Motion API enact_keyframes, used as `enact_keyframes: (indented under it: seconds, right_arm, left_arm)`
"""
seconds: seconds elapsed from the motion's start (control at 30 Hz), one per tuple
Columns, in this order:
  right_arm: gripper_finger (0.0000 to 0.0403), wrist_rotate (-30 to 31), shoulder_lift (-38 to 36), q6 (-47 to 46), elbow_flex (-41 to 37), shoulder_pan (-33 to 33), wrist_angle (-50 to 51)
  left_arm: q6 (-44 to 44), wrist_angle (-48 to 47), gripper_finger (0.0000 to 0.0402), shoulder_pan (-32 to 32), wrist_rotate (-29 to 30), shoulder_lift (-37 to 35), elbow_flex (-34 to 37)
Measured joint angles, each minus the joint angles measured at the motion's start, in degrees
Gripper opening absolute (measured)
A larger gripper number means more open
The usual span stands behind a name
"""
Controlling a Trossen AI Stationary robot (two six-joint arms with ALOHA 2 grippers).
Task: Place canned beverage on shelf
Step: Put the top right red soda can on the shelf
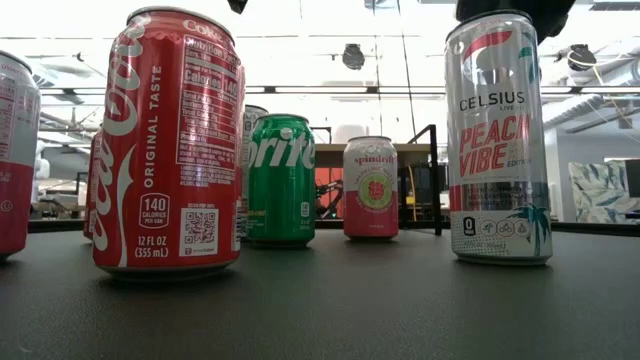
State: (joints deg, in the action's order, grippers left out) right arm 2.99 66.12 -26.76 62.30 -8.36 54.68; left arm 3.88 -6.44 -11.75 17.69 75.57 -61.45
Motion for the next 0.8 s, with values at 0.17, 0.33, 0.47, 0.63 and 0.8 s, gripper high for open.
enact_keyframes:
  seconds: [0.17,0.33,0.47,0.63,0.8]
  right_arm:
    - [0.0279,-0.2,0.0,0.3,0.0,0.0,-2.3]
    - [0.0279,-0.3,0.1,0.2,0.0,0.0,-6.9]
    - [0.0279,-0.3,0.0,0.2,0.0,0.0,-11.4]
    - [0.0279,-0.3,0.0,0.4,0.0,0.0,-16.7]
    - [0.0279,-0.2,0.0,2.1,0.0,0.0,-22.3]
  left_arm:
    - [-0.1,1.8,0.0095,0.0,1.2,0.1,0.0]
    - [1.3,6.2,0.0150,0.0,1.6,1.2,0.0]
    - [3.1,10.5,0.0186,0.0,2.0,3.3,0.0]
    - [4.1,12.7,0.0234,0.0,2.1,6.4,0.0]
    - [4.1,14.5,0.0286,0.0,2.1,8.5,0.0]
